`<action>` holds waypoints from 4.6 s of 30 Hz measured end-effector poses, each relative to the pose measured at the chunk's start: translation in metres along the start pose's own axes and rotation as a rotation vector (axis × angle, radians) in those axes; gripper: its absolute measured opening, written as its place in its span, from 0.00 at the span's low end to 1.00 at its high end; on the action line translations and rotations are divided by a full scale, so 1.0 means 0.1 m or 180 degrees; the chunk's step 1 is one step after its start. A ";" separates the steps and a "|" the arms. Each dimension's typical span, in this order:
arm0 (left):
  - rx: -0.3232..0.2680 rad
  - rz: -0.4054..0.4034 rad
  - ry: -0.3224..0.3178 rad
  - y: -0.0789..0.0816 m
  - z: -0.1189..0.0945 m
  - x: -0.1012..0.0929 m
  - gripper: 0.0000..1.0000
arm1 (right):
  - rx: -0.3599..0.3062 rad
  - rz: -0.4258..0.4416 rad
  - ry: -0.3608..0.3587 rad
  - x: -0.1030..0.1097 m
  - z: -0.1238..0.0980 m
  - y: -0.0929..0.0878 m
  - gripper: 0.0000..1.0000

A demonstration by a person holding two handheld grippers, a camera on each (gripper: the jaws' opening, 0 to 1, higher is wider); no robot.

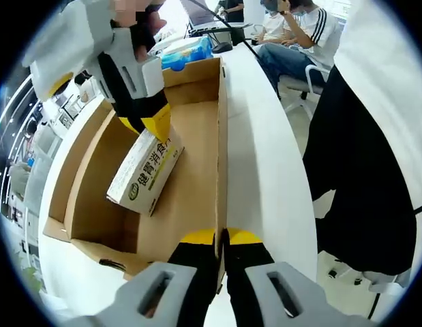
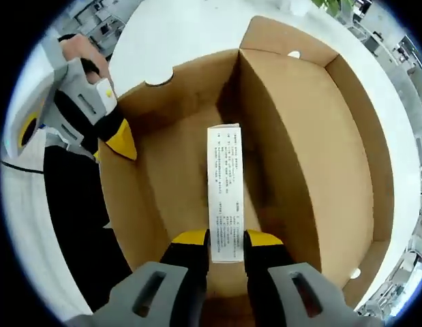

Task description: Operate the shoe box by opening the lid, removing the specified soft item, and placing it in the target area until the item is outside and the box remains undamaged.

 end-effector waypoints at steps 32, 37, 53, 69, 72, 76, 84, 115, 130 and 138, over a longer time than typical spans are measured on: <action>-0.0005 0.0007 0.0021 -0.04 0.00 -0.02 0.03 | -0.0006 0.0205 -0.0246 0.09 0.12 -0.11 0.23; -0.0013 0.0006 0.0021 -0.05 0.01 -0.02 0.03 | -0.0057 0.0188 -0.0280 0.09 0.12 -0.14 0.20; -0.0042 -0.0016 0.0023 -0.01 0.01 -0.01 0.03 | -0.0393 0.0595 -0.0409 0.11 -0.18 -0.19 0.19; -0.0057 -0.0085 0.0081 -0.01 0.01 0.01 0.02 | -0.0742 0.0820 -0.0696 0.16 -0.45 -0.22 0.19; -0.0062 -0.0077 0.0084 -0.01 0.01 0.01 0.03 | -0.0824 0.0871 -0.0799 0.09 -0.49 -0.21 0.18; -0.0066 -0.0080 0.0068 -0.02 0.00 0.02 0.03 | -0.0883 0.0950 -0.0797 0.12 -0.52 -0.19 0.18; -0.0092 -0.0077 0.0065 0.00 -0.01 0.02 0.03 | -0.1023 0.1143 -0.0816 0.22 -0.55 -0.22 0.18; -0.0093 -0.0045 0.0042 -0.01 0.00 0.01 0.03 | -0.1249 0.0973 -0.0851 0.28 -0.74 -0.32 0.18; -0.0089 -0.0038 0.0061 0.00 0.00 0.01 0.03 | -0.1260 0.0989 -0.0912 0.29 -0.87 -0.40 0.18; -0.0085 -0.0038 0.0051 0.00 0.00 0.01 0.03 | -0.1323 0.0977 -0.0935 0.31 -0.98 -0.41 0.18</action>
Point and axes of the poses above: the point that each gripper's makers call its tool centre point, and the gripper's own axes: z roughly forward along the fingers, x roughly to its left, y roughly out of its top, the point moved 2 cm from there along -z, roughly backward along the fingers, and after that the axes turned 14 degrees about -x, right-handed, at the moved point
